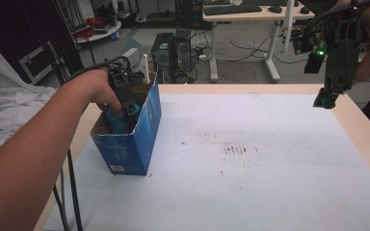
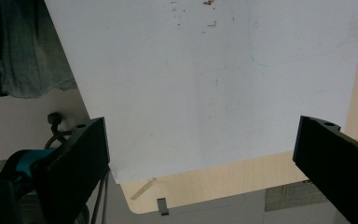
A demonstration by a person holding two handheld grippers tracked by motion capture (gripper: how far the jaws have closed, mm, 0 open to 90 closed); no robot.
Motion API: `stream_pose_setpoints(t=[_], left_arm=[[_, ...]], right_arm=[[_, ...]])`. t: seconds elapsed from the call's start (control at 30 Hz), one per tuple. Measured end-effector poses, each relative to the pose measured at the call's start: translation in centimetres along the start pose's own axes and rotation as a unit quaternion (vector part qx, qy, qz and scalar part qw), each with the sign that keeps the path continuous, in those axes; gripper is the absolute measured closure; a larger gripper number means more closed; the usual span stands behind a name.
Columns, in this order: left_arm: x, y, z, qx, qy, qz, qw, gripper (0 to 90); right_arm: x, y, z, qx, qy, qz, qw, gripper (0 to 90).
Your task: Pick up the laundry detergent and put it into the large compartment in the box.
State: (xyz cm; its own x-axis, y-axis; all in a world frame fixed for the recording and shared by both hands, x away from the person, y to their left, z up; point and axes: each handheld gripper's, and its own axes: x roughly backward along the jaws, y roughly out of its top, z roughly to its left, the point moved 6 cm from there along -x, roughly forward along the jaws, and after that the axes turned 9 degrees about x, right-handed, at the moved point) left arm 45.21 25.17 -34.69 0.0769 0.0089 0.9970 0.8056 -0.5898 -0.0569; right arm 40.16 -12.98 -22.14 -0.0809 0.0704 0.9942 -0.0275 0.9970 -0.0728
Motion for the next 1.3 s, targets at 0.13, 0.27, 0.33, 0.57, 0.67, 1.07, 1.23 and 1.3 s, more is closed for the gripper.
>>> stream_pose_setpoints(t=[0.13, 0.27, 0.33, 0.57, 0.67, 1.07, 1.23, 1.3], left_arm=[[0.4, -0.1, 0.0, 0.002, 0.001, -0.004, 1.0000, 30.9], [0.9, -0.2, -0.2, 0.005, 0.000, -0.006, 1.0000, 30.5], [1.2, -0.2, -0.2, 0.007, 0.003, -0.006, 1.0000, 30.4], [2.1, -0.3, -0.3, 0.004, 0.005, -0.008, 0.9999, 27.3], [2.4, -0.5, -0.3, 0.010, 0.004, -0.011, 0.9999, 25.3], [5.0, -1.1, -0.4, 0.014, 0.014, -0.022, 0.9996, 19.3], [6.3, -1.2, -0.9, 0.007, 0.013, -0.029, 0.9995, 18.6], [6.7, -1.2, -1.1, 0.003, 0.013, -0.029, 0.9995, 17.7]], right_arm=[[0.0, 0.0, 0.1, -0.003, 0.001, 0.001, 1.0000, 2.6], [0.0, 0.1, 0.1, -0.002, 0.000, 0.000, 1.0000, 2.6], [0.0, 0.2, 0.1, 0.000, 0.000, 0.000, 1.0000, 2.6], [0.0, 0.2, 0.1, 0.002, 0.001, -0.001, 1.0000, 2.6], [0.1, 0.2, 0.1, 0.000, 0.000, -0.002, 1.0000, 2.6], [0.1, 0.5, 0.2, 0.004, 0.001, -0.004, 1.0000, 2.6], [0.0, 0.5, 0.1, 0.003, 0.001, -0.003, 1.0000, 2.6], [0.0, 0.5, 0.1, 0.004, 0.002, -0.002, 1.0000, 2.6]])
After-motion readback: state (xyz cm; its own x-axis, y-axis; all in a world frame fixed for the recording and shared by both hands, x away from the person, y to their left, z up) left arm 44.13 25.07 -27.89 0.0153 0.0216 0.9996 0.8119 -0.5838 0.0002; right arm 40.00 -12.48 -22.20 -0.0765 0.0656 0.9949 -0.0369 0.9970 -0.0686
